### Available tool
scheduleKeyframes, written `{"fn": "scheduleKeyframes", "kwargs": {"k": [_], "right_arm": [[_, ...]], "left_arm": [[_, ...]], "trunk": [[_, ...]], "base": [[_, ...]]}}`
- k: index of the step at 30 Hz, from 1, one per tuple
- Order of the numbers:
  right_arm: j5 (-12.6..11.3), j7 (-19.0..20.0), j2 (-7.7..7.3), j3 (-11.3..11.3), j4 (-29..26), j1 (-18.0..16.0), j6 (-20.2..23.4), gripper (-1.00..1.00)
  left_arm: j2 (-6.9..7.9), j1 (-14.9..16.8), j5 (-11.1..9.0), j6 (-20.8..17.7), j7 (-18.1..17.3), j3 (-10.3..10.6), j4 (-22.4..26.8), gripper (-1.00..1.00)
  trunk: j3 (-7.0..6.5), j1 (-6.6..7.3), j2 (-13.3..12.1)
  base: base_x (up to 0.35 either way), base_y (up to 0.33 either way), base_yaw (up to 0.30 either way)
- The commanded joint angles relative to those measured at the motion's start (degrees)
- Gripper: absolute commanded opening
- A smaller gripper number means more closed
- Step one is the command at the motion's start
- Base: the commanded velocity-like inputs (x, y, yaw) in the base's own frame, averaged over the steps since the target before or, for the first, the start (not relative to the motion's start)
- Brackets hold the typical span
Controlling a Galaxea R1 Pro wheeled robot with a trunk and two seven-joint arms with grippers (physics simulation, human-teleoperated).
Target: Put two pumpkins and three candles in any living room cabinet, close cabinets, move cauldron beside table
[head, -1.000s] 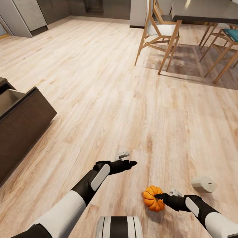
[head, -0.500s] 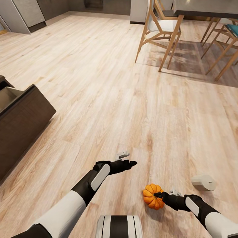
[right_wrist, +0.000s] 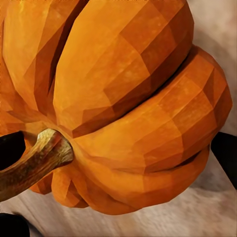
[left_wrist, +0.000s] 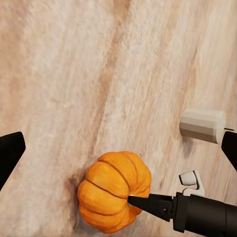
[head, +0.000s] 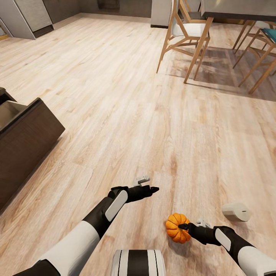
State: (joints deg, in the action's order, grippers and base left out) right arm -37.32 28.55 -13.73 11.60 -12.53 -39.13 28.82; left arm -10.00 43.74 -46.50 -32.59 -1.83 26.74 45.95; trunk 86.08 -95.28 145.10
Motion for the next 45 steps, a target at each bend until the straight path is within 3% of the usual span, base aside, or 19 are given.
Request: {"fn": "scheduleKeyframes", "kwargs": {"k": [1, 22, 45], "right_arm": [[0.93, -1.39, -0.07, 0.88, 0.05, 0.02, -0.26, -1.0], [0.93, -1.39, -0.07, 0.84, 0.05, 0.02, -0.26, -1.0], [0.93, -1.39, -0.07, 0.8, 0.05, 0.02, -0.34, -1.0]], "left_arm": [[0.0, 0.03, 0.0, -0.2, -0.1, -0.02, 0.01, 1.0], [0.0, 0.03, 0.0, -0.2, -0.03, -0.02, 0.01, 1.0], [0.0, 0.03, 0.08, -0.2, -0.02, -0.02, -0.33, 1.0]], "trunk": [[0.04, -0.01, 0.01], [0.04, -0.01, 0.01], [-5.05, 0.59, -0.3]], "base": [[0.0, 0.0, 0.0], [0.0, 0.0, 0.0], [0.0, 0.0, 0.0]]}}
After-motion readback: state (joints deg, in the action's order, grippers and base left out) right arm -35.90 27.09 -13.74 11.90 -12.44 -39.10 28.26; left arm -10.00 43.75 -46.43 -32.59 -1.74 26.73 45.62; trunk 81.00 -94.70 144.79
